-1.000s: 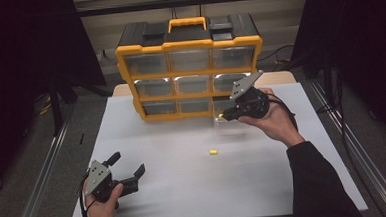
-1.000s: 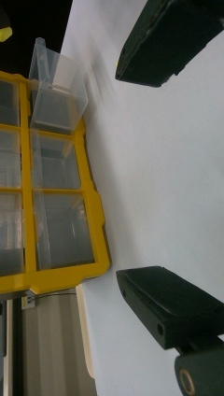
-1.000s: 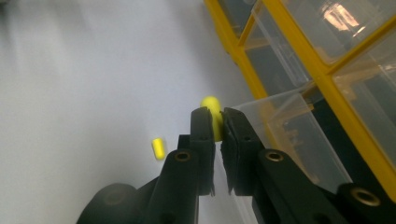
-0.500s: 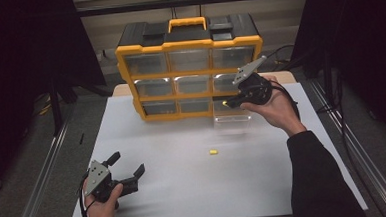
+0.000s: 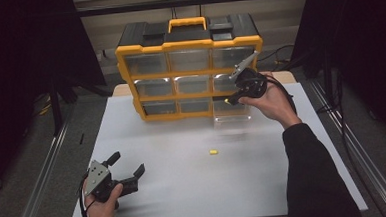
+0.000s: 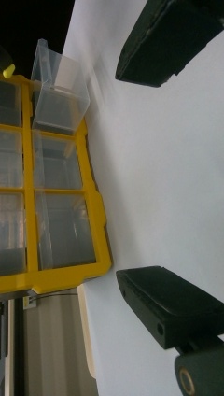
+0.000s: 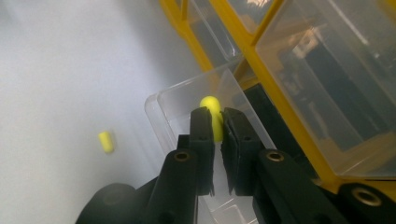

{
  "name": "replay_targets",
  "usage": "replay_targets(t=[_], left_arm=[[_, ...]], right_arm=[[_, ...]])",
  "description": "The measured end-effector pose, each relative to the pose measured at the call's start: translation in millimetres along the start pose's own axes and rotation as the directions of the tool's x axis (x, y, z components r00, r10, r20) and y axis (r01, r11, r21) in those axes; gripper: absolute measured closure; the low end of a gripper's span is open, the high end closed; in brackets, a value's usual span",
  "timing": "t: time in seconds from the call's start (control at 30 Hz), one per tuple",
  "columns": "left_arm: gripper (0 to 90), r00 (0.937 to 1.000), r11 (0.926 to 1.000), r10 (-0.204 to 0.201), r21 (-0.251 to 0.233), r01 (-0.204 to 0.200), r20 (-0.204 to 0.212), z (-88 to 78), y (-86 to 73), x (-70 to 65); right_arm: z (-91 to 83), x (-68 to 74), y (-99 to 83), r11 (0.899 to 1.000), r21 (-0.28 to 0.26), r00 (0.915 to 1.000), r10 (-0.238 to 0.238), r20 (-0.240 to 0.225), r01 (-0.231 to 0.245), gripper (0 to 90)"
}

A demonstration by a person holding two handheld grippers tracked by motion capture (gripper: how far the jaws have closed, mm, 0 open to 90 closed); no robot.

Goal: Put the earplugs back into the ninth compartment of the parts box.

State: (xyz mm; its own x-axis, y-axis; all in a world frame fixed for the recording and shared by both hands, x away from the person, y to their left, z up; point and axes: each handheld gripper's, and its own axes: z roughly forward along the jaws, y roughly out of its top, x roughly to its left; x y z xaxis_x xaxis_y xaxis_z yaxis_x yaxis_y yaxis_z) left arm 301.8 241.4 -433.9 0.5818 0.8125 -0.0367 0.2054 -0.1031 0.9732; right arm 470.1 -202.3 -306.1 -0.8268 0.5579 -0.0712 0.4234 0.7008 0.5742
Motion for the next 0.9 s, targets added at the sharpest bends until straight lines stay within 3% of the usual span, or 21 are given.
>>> replay_targets(t=[0.3, 0.9], left_arm=[[5.1, 1.0, 1.0, -0.006, -0.002, 0.006, 0.001, 0.0, -0.3, 0.5], [5.1, 1.0, 1.0, -0.003, 0.001, 0.003, 0.0, 0.0, -0.2, 1.0]], right_arm=[[16.1, -6.6, -6.8, 0.997, 0.071, 0.9999, 0.013, -0.007, -0.013, 82.3], [34.4, -16.9, -14.8, 0.994, 0.102, 0.9982, 0.042, -0.044, -0.037, 81.3]])
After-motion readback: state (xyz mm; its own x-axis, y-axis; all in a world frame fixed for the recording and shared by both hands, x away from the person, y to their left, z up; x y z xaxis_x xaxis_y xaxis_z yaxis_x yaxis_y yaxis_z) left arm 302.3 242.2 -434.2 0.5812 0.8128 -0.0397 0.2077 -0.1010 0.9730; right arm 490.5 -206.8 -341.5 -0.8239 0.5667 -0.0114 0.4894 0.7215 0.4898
